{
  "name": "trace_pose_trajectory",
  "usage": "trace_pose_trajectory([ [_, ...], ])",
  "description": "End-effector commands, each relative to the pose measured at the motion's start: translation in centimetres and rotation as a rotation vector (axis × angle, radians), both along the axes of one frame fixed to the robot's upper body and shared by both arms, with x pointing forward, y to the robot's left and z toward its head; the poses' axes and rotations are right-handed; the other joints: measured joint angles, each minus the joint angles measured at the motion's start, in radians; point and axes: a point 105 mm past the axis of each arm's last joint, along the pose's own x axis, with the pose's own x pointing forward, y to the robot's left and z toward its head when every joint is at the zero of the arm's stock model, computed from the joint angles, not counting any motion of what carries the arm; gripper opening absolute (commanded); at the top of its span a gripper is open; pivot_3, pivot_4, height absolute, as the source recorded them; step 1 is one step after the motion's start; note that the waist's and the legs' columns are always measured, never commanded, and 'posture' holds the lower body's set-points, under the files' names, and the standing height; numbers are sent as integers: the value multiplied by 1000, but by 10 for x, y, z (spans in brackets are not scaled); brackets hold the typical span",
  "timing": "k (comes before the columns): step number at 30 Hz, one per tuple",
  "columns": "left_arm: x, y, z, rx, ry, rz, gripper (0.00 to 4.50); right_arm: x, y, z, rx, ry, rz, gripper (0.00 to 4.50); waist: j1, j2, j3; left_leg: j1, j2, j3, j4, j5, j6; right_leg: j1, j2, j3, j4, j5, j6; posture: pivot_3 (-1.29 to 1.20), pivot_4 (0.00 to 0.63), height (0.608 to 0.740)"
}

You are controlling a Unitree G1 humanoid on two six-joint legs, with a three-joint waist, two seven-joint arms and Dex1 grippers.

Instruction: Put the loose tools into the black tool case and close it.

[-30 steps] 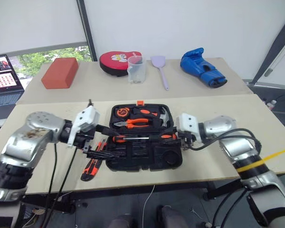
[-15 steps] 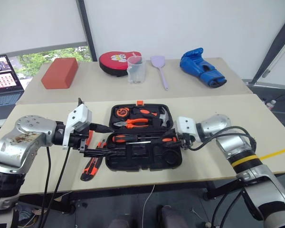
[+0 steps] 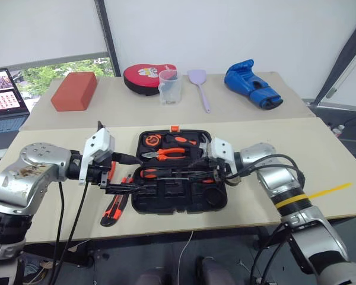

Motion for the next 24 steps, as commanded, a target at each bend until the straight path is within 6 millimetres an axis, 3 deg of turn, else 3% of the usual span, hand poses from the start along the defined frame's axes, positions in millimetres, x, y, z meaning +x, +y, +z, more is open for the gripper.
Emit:
trace_pose_trajectory([
  [1,-1,3,10,13,-53,2,4500,-2,5,-1,-48,-45,36,361,-1,0,0,0,0,0,0,0,0,0,0,0,0,0,0,0,150,740],
  [2,-1,4,10,14,-53,4,4500,-4,5,-8,-89,-50,56,28,-1,0,0,0,0,0,0,0,0,0,0,0,0,0,0,0,150,740],
  [7,1,5,9,17,-56,16,4500,-7,1,-37,-214,-56,72,6,-2,0,0,1,0,0,0,0,0,0,0,0,0,0,0,0,150,740],
  [11,2,8,6,21,-55,44,4500,-1,1,-38,-210,-87,41,6,-2,0,0,5,0,0,0,0,0,4,0,0,0,0,0,0,150,740],
  [12,3,9,5,21,-57,55,4500,0,3,-32,-178,-93,33,6,-2,0,0,8,0,0,0,0,0,6,0,1,0,0,0,0,150,740],
  [17,0,36,0,-9,-49,256,4500,-7,15,35,164,-33,4,6,-4,0,0,13,1,0,-1,-2,-5,11,1,2,0,0,0,0,150,740],
  [20,-12,67,-11,-9,-23,435,4500,-26,13,71,303,54,20,810,-6,0,0,8,1,0,-3,0,0,3,1,2,2,0,-1,0,150,740],
  [24,-31,112,-32,50,-13,696,4500,-55,10,89,337,97,70,2128,0,0,0,4,1,-2,-7,0,0,-2,1,0,0,0,-1,0,150,740],
])
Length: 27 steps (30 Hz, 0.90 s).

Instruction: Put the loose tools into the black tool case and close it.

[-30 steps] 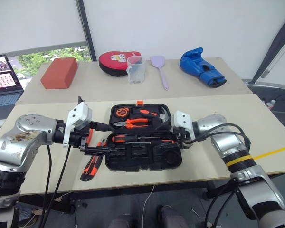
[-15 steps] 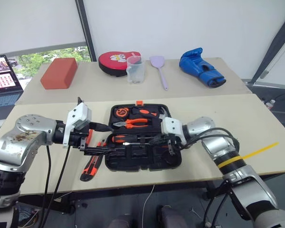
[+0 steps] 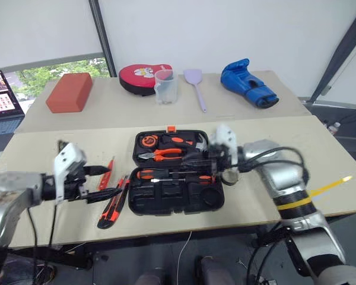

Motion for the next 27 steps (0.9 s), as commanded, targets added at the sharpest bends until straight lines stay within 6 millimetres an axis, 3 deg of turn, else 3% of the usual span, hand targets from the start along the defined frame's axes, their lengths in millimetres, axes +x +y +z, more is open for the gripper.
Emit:
trace_pose_trajectory([
  [1,-13,39,1,83,-53,220,4500,-28,0,22,45,3,66,2492,2,0,0,0,0,0,-2,0,0,0,0,0,-1,0,0,0,150,740],
  [4,-30,62,-12,102,-8,345,4500,-40,-3,23,33,12,80,3573,5,0,0,0,-1,0,-3,0,0,1,-1,0,-2,0,0,0,150,740],
  [7,-35,63,-14,76,18,376,4500,-48,-5,20,10,18,86,4454,21,0,0,1,-1,0,-3,-2,-3,3,-2,0,-4,0,0,0,150,740],
  [10,-21,52,-9,49,19,369,4500,-51,-5,17,-6,19,89,4454,32,-1,0,1,-2,0,-2,-4,-7,4,-3,0,-3,0,1,0,150,740],
  [15,22,33,-8,28,123,440,4500,-47,-3,19,1,-21,49,4454,38,-2,1,10,-1,0,-1,-4,-8,13,-3,-1,-1,0,1,0,150,740],
  [20,52,15,-10,34,223,483,4500,-48,-1,19,10,-31,28,4454,19,-4,0,11,-2,0,-1,-4,-8,13,-1,0,0,0,1,0,150,740],
  [26,80,11,-31,130,307,559,4500,-54,-2,15,22,-29,0,4454,7,-4,0,7,-3,0,-4,-1,-1,5,-1,-2,1,1,0,0,150,740],
  [27,84,8,-40,135,346,563,4250,-54,-3,15,27,-28,-14,4489,7,-4,0,8,-4,0,-5,0,-1,4,-1,-3,1,1,0,0,150,740],
])
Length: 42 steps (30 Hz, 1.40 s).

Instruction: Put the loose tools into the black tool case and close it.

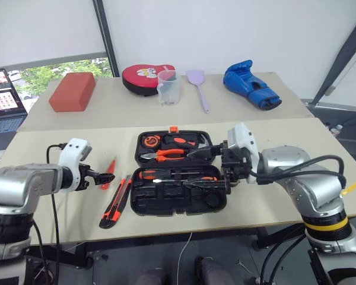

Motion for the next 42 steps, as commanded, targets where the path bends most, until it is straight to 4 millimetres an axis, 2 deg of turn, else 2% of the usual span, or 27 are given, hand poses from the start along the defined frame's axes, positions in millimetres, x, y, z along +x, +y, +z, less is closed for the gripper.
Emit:
trace_pose_trajectory([
  [1,11,0,-19,35,79,44,3953,-7,-1,10,33,-51,-15,4500,1,0,0,0,0,0,0,0,0,0,0,-2,-1,0,0,0,150,740],
  [2,12,-1,-23,34,91,43,3872,-7,-2,10,36,-51,-23,4500,2,0,0,0,0,0,0,0,0,0,0,-2,-1,0,0,0,150,740],
  [5,14,3,-29,36,95,52,2764,-9,-4,11,39,-52,-31,4500,7,1,0,2,-1,1,1,-2,-4,1,-1,0,-2,0,0,0,150,740],
  [7,16,3,-26,18,74,52,2145,-11,-7,9,28,-48,-33,4500,10,1,0,3,0,0,2,-4,-8,3,-1,4,-1,0,0,0,150,740],
  [9,21,6,-15,22,18,39,1426,-15,-11,4,9,-15,-30,4500,12,1,0,3,0,0,2,-4,-9,3,-1,5,-1,0,0,0,150,740],
  [12,27,8,18,59,-133,-63,424,-24,-20,-5,-28,55,-18,4500,16,0,0,3,0,0,3,-4,-8,3,-1,5,-1,0,0,0,150,740],
  [14,29,-3,49,71,-264,-195,416,-31,-26,-11,-55,85,-10,4500,19,-1,0,0,0,0,3,-3,-8,1,-1,5,-1,0,0,0,150,740],
  [17,17,-35,83,51,-392,-459,416,-36,-31,-16,-77,97,-15,4500,20,-2,1,-2,0,0,4,-2,-5,-1,-1,3,-2,0,0,0,150,740],
  [20,-15,-76,92,19,-397,-800,416,-40,-35,-20,-85,106,-27,4500,20,-2,1,-3,0,0,4,-4,-7,-1,-2,3,-3,0,0,0,150,740],
  [23,-36,-102,76,49,-327,-1037,416,-42,-37,-24,-100,109,-27,4500,19,-2,1,-2,0,1,4,-4,-7,0,-2,3,-3,0,0,0,150,740],
  [25,-41,-109,62,82,-278,-1122,416,-41,-36,-24,-96,110,-31,4500,19,-2,1,-1,0,1,4,-4,-8,1,-2,4,-3,0,0,0,150,740],
  [29,-25,-114,38,228,-242,-1200,416,-38,-35,-23,-87,104,-47,4500,19,-3,1,0,2,1,4,-4,-7,4,-2,5,-3,0,0,0,150,740],
  [32,-22,-123,33,206,-208,-1261,416,-38,-35,-23,-81,105,-59,4500,21,-3,1,0,2,1,5,-1,-2,4,-2,4,-3,0,0,0,150,740],
  [36,-20,-123,21,259,-153,-1337,416,-38,-33,-24,-73,104,-73,4500,21,-3,1,-1,2,1,5,-1,2,3,-1,4,-3,0,0,0,150,740],
  [42,-8,-132,12,246,-135,-1335,416,-37,-31,-24,-51,98,-102,4500,22,-3,1,-3,2,0,7,-1,4,2,-1,3,-4,0,0,0,150,740],
])
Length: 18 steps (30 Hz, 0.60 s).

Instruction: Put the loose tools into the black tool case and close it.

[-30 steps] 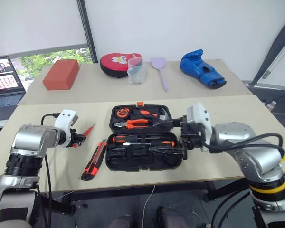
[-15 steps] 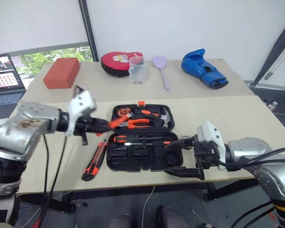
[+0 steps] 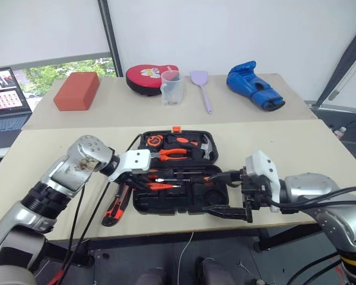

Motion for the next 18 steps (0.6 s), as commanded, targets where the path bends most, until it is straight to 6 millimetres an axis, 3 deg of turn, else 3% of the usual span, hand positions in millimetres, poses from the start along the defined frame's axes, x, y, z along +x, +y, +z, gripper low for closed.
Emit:
trace_pose_trajectory([
  [1,8,-1,0,35,-25,-12,416,-4,4,9,29,-44,3,4500,-1,0,0,-1,0,0,2,0,1,-1,0,0,1,0,0,0,150,740],
  [10,12,-8,-5,25,61,35,416,-4,4,9,44,-58,-33,4500,0,0,0,-3,0,0,6,-1,1,-1,0,1,3,0,0,0,150,740],
  [12,10,-13,1,-16,90,31,1449,-4,3,9,45,-58,-37,4500,-1,0,0,-3,0,0,6,-1,1,-2,0,1,3,0,0,0,150,740],
  [18,5,-15,29,-141,68,-8,3585,-5,3,8,45,-53,-39,4500,-1,0,0,-6,0,0,6,-1,1,-4,0,0,3,0,0,0,150,740],
])
